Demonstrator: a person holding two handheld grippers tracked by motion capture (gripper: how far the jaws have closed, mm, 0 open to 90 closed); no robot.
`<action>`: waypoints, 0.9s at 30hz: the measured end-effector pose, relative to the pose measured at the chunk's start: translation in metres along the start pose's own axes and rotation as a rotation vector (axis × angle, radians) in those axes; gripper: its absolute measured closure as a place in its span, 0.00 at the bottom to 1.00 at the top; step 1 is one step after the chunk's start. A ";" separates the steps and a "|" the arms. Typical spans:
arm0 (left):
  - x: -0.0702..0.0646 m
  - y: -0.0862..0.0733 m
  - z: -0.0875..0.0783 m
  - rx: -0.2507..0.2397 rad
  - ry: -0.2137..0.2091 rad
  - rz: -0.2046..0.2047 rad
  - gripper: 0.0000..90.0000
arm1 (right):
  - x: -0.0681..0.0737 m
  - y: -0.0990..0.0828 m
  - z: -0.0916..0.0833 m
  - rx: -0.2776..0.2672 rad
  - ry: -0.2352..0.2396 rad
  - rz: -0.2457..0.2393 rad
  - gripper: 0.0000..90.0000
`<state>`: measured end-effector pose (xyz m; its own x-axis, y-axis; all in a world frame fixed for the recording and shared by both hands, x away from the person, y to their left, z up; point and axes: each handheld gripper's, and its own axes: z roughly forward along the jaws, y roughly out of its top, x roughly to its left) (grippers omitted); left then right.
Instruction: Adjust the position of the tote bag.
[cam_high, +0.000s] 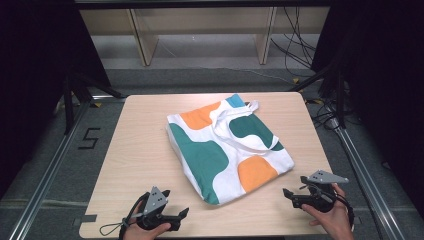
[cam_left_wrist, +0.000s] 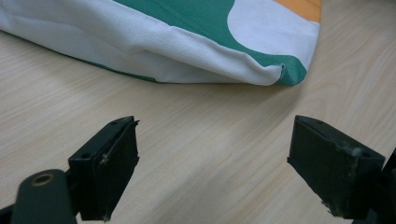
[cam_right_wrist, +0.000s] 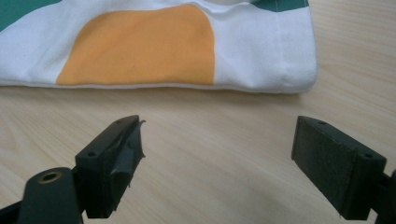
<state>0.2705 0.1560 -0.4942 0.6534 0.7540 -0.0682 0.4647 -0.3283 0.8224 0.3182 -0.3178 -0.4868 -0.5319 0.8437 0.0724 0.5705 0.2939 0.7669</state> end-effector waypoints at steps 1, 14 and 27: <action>0.000 0.000 0.000 0.000 0.001 -0.004 0.17 | 0.000 0.000 0.000 0.000 0.000 0.000 0.19; -0.004 0.001 0.003 0.018 -0.005 -0.019 0.18 | 0.000 0.000 0.001 0.003 0.002 -0.006 0.19; -0.009 0.005 0.009 0.010 -0.029 -0.005 0.18 | 0.000 -0.001 0.000 0.003 -0.003 -0.008 0.19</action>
<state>0.2724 0.1427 -0.4945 0.6685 0.7384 -0.0887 0.4737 -0.3308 0.8162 0.3178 -0.3183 -0.4872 -0.5344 0.8428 0.0644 0.5681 0.3017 0.7657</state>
